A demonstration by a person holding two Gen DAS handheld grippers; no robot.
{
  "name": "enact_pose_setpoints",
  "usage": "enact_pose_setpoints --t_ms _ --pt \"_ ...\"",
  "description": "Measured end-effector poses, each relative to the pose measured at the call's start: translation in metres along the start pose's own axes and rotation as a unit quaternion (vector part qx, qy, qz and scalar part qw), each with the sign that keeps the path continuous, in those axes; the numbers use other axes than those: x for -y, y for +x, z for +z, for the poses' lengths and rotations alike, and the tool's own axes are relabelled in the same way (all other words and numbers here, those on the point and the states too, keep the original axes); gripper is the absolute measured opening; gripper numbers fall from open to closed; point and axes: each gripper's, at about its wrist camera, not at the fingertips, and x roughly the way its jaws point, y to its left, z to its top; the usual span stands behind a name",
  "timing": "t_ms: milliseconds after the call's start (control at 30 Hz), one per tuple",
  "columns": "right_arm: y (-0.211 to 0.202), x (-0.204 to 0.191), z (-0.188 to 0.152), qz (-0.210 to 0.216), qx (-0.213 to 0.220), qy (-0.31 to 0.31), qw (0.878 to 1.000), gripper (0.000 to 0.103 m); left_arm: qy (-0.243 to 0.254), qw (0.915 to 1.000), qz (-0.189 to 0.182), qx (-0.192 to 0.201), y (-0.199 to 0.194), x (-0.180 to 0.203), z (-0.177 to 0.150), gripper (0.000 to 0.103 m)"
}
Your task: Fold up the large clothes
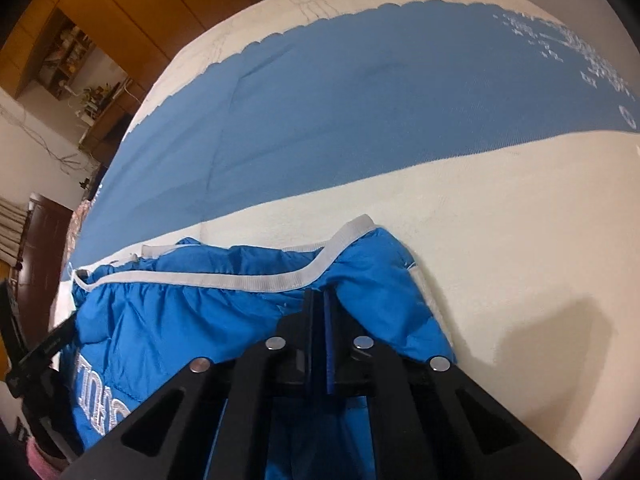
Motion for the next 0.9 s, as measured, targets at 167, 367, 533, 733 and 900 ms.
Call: enact_pose_setpoints --t_ms 167,367,533,733,900 --pt "-0.06 -0.004 -0.027 0.047 0.055 -0.016 0.997 0.011 0.013 0.9973 0.028 0.066 -0.058 0.007 -0.024 0.042" --pt "-0.099 -0.026 -0.111 0.073 0.073 -0.071 0.992 0.012 0.051 0.9923 0.006 0.113 -0.108 0.029 -0.091 0.048" --pt "-0.096 -0.031 -0.159 0.046 0.1 -0.065 0.992 0.013 0.063 0.993 0.019 0.098 -0.097 0.041 -0.136 0.049" --pt "-0.073 -0.025 -0.175 0.04 0.118 -0.066 0.99 0.011 0.059 0.9925 0.017 0.106 -0.077 0.037 -0.157 0.05" --pt "-0.058 -0.023 -0.187 0.031 0.138 -0.083 0.986 0.009 0.065 0.9912 0.015 0.115 -0.071 0.037 -0.164 0.051"
